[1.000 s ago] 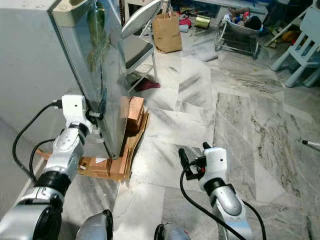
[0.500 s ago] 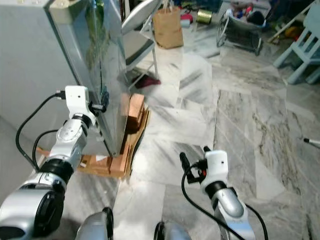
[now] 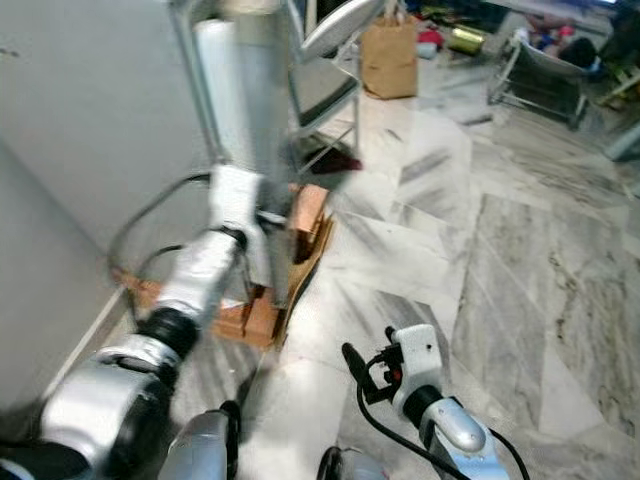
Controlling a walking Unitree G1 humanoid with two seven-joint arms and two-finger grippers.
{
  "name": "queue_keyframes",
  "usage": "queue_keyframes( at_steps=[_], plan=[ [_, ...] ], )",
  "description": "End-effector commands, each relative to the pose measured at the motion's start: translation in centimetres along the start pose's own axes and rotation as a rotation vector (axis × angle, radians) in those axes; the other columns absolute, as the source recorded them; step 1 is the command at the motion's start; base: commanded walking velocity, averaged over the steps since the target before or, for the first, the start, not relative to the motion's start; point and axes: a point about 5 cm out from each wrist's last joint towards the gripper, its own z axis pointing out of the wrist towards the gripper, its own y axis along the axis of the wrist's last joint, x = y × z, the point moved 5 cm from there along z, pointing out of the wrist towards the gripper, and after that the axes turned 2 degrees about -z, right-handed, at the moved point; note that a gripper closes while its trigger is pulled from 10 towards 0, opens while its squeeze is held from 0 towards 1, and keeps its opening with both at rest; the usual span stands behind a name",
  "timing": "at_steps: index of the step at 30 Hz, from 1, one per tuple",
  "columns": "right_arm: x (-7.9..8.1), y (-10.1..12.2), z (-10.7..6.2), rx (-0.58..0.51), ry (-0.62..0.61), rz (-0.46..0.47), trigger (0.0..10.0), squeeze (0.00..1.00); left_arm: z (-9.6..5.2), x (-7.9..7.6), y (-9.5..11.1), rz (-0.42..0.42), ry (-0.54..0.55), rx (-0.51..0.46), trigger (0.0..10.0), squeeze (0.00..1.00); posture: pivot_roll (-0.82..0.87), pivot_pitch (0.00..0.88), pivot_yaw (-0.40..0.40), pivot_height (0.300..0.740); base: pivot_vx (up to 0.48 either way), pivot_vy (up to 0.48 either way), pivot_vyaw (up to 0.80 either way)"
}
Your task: Restocking fridge
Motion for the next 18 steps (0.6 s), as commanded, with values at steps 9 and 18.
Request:
queue_keyframes(
  at_steps=[9,18],
  plan=[
    [-0.2,-1.4,0.6,0.027,0.004,0.003,10.0,0.0,1.2,0.0,1.9,-0.024,0.032,-0.074,10.0,0.0,-0.01,0.125,-0.051,0.74,0.0,0.0,0.0],
    [0.5,1.3,1.9,-0.123,0.036,-0.019,10.0,0.0,-6.5,7.7,-3.1,0.008,0.315,0.075,10.0,0.0,0.01,0.108,-0.049,0.74,0.0,0.0,0.0]
  ],
)
